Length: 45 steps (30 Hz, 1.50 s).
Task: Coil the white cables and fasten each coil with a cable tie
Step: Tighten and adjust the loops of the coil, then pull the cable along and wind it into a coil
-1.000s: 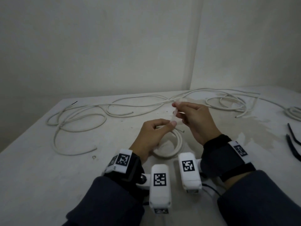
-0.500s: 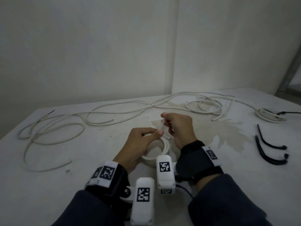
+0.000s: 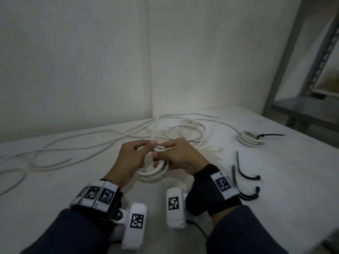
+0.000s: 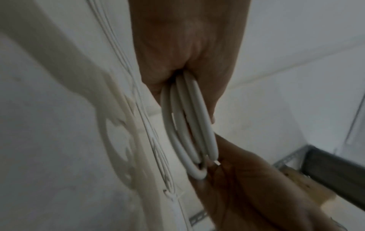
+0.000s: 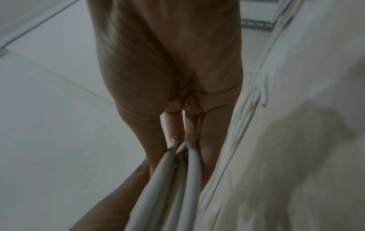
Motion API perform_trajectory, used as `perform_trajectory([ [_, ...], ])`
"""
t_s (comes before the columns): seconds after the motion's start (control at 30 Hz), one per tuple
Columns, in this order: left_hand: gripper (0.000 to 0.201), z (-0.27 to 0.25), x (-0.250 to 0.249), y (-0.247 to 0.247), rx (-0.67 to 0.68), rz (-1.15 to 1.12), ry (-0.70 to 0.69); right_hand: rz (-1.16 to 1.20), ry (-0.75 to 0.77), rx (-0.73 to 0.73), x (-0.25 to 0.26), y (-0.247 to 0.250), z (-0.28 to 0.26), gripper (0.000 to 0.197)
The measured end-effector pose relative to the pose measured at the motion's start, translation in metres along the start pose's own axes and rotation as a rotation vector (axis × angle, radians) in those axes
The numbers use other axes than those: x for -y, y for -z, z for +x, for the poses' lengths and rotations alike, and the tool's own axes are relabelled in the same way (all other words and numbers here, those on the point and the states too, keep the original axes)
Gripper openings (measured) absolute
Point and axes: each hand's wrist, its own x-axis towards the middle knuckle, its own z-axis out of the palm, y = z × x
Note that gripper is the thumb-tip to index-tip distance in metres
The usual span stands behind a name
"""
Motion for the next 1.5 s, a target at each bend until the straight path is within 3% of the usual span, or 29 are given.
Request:
perform_trajectory([
  [0.13, 0.025, 0.038, -0.003, -0.068, 0.151, 0.142, -0.051, -0.158, -0.018, -0.197, -0.001, 0.076, -0.001, 0.015],
  [0.23, 0.033, 0.067, 0.007, -0.103, 0.282, 0.367, -0.070, -0.250, -0.033, -0.488, -0.014, 0.139, 0.002, 0.007],
  [0.33, 0.056, 0.085, 0.024, -0.116, 0.468, 0.816, -0.085, -0.277, -0.034, -0.867, -0.031, 0.199, 0.005, 0.021],
  [0.43, 0.066, 0.094, 0.036, -0.118, 0.487, 0.918, -0.124, -0.269, -0.081, -1.108, -0.037, 0.238, 0.010, 0.033],
  [0.53, 0.043, 0.094, 0.040, -0.119, 0.447, 0.865, -0.156, -0.335, -0.205, -1.114, -0.038, 0.251, 0.020, 0.042],
  [0.63, 0.018, 0.090, 0.038, -0.119, 0.408, 0.885, -0.185, -0.531, -0.366, -0.962, -0.046, 0.251, 0.020, 0.042],
  [0.7, 0.013, 0.089, 0.036, -0.117, 0.395, 0.927, -0.171, -0.521, -0.406, -0.911, -0.051, 0.251, 0.018, 0.047],
  [0.8, 0.013, 0.084, 0.036, -0.115, 0.387, 0.944, -0.173, -0.413, -0.488, -1.038, -0.044, 0.244, 0.020, 0.068],
  [0.87, 0.013, 0.082, 0.035, -0.113, 0.242, 0.732, -0.155, -0.353, -0.472, -1.136, -0.029, 0.231, 0.018, 0.074],
  [0.97, 0.017, 0.084, 0.020, -0.105, -0.109, 0.113, -0.086, -0.353, -0.336, -1.016, -0.011, 0.214, 0.022, 0.062],
  [1.07, 0.020, 0.081, -0.006, -0.087, -0.203, -0.181, -0.164, -0.362, -0.200, -0.795, 0.009, 0.191, 0.027, 0.039],
  [1.13, 0.019, 0.068, -0.022, -0.075, -0.088, -0.205, -0.242, -0.191, -0.162, -0.589, 0.026, 0.166, 0.020, 0.036],
  [1.23, 0.017, 0.039, -0.037, -0.056, 0.247, 0.016, -0.304, 0.164, -0.242, -0.200, 0.045, 0.124, 0.008, 0.049],
  [1.3, 0.019, 0.019, -0.038, -0.042, 0.510, 0.152, -0.253, 0.340, -0.212, -0.152, 0.050, 0.096, 0.007, 0.034],
  [1.37, 0.012, 0.000, -0.037, -0.027, 0.684, 0.215, -0.153, 0.370, -0.149, -0.220, 0.057, 0.067, 0.008, 0.013],
  [1.4, 0.005, -0.009, -0.038, -0.018, 0.697, 0.238, -0.084, 0.303, -0.102, -0.225, 0.059, 0.056, 0.006, 0.014],
  [1.43, 0.020, -0.016, -0.041, -0.009, 0.632, 0.241, 0.008, 0.237, -0.045, -0.179, 0.063, 0.047, 0.002, 0.015],
  [1.5, 0.070, -0.023, -0.039, 0.014, 0.445, 0.011, 0.316, 0.046, 0.057, 0.083, 0.069, 0.034, -0.013, 0.019],
])
